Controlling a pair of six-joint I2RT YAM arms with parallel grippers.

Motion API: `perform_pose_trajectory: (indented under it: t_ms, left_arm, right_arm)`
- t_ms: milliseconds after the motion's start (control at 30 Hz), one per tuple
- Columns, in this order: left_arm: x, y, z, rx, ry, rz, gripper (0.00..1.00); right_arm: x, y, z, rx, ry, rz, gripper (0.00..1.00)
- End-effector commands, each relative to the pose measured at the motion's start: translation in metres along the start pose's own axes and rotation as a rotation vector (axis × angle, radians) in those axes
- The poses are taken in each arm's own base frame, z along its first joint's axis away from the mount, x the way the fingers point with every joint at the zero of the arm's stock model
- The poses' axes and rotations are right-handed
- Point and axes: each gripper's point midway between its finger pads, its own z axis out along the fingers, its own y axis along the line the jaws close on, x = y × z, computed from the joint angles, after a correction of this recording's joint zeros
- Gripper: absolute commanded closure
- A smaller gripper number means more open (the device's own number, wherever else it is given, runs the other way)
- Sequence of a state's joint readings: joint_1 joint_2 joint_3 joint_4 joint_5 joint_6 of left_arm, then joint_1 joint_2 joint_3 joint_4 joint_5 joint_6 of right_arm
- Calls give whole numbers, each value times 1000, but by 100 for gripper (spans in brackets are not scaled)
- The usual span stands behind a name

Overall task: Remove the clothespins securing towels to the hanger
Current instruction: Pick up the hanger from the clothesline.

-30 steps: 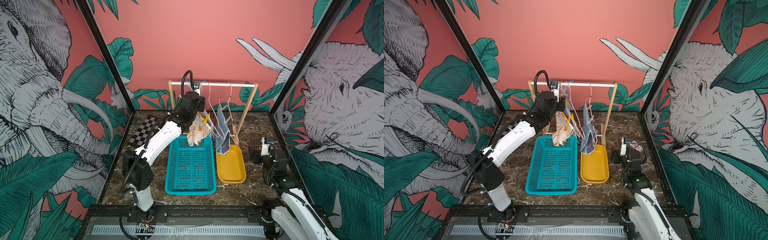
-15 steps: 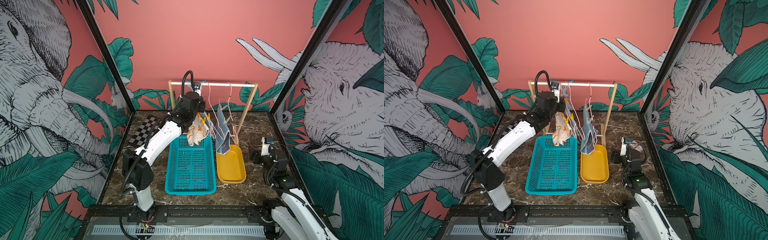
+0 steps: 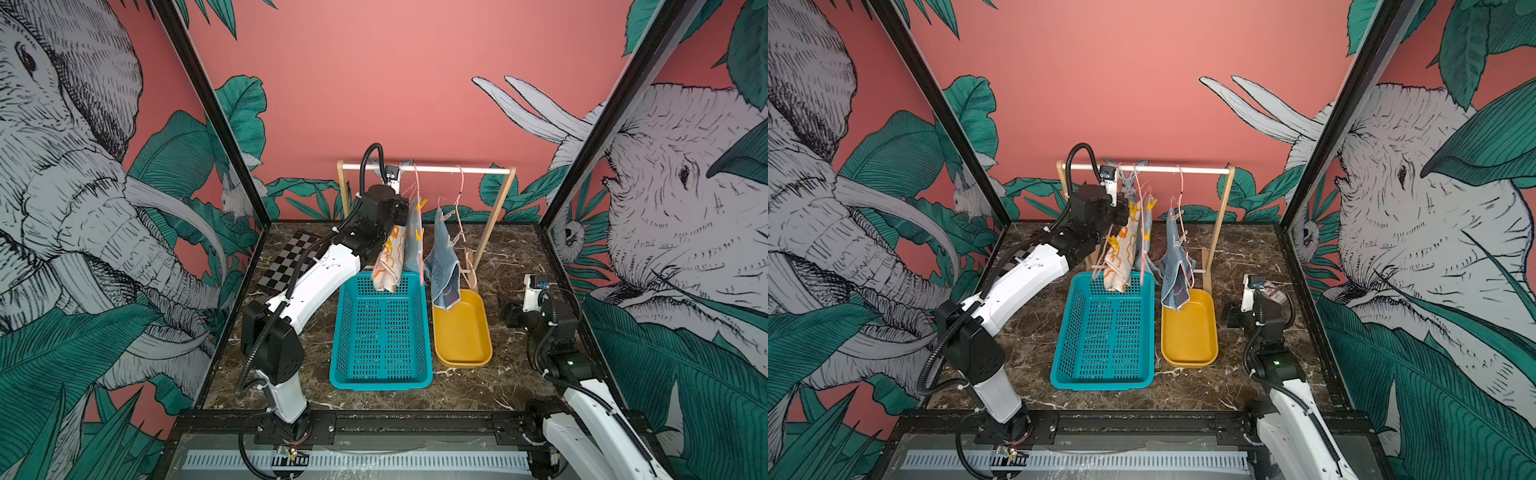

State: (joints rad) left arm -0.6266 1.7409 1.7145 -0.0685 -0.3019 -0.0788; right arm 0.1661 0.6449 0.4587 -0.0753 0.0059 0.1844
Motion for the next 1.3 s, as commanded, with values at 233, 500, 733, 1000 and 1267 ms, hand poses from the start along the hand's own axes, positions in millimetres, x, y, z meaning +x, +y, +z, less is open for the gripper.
perform_pose_trajectory:
  t_ms: [233,500,733,1000,1267]
  left_arm:
    - [-12,7,-17,26,-23,0,97]
    - [-16,5,-11,54,-34,10,87]
    - [-17,1,-6,80,-29,17,94]
    - [-17,0,-5,94,-31,22,100]
    - [-25,-1,-11,109,-44,32,100]
  right_arm:
    - [-1,3,-4,-15,-13,11,22]
    - [-1,3,-5,-14,-13,10,22]
    - [-2,3,-5,-16,-14,7,22]
    - [-3,4,-5,-19,-15,4,22]
    - [-6,6,-6,-28,-18,2,22]
